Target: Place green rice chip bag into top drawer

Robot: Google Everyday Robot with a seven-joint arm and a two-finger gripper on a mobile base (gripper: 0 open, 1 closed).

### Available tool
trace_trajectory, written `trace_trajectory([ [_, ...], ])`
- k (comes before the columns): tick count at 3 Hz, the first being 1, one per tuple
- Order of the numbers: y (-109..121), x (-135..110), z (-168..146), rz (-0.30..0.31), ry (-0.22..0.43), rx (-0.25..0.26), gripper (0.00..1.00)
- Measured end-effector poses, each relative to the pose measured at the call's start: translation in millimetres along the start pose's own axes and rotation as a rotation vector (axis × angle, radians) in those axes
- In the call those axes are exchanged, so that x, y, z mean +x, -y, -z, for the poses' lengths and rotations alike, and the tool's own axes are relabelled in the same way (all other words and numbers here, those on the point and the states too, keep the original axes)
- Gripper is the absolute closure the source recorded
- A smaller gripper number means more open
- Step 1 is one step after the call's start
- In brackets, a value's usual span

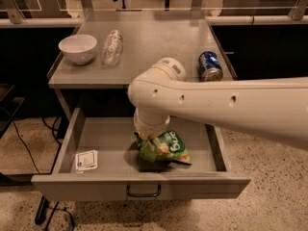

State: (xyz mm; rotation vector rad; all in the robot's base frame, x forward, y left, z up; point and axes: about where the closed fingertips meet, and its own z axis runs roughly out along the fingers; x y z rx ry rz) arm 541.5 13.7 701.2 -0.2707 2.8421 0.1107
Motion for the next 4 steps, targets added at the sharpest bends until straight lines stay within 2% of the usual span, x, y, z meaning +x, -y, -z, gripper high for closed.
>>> trace_trajectory([
  [1,-0.9,5.4,2.3,-0.035,-0.021,-0.170,0.82],
  [2,0.4,16.1,8.2,-0.034,-0.043,-0.235,0.62],
  [4,-2.8,15.7,8.0,-0.027,-0.043,-0.236,0.16],
])
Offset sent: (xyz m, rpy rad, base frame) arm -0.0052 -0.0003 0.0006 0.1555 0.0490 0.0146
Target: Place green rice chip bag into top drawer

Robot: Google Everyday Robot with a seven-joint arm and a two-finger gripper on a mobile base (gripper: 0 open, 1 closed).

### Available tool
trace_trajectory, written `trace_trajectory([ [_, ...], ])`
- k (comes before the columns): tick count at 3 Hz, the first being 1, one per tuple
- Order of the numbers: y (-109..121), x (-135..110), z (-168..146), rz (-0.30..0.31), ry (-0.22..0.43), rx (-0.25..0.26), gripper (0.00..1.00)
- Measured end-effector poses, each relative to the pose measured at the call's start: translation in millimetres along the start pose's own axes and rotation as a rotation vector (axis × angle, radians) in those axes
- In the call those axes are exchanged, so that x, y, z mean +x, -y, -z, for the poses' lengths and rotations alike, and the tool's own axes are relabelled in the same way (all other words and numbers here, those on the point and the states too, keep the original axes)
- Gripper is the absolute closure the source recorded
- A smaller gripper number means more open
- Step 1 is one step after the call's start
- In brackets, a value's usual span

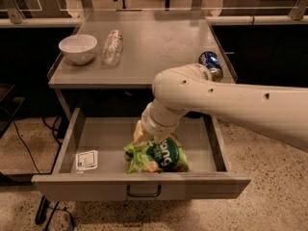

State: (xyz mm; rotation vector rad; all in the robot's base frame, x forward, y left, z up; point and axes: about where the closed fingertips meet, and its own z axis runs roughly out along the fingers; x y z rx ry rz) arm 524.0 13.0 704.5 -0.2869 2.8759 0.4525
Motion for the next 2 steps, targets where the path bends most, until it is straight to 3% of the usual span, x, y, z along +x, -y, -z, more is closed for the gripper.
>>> trace_trajectory([
  [1,0.0,0.0,0.0,0.000,0.000,0.000,0.00],
  [2,0.0,0.0,0.0,0.000,0.000,0.000,0.00],
])
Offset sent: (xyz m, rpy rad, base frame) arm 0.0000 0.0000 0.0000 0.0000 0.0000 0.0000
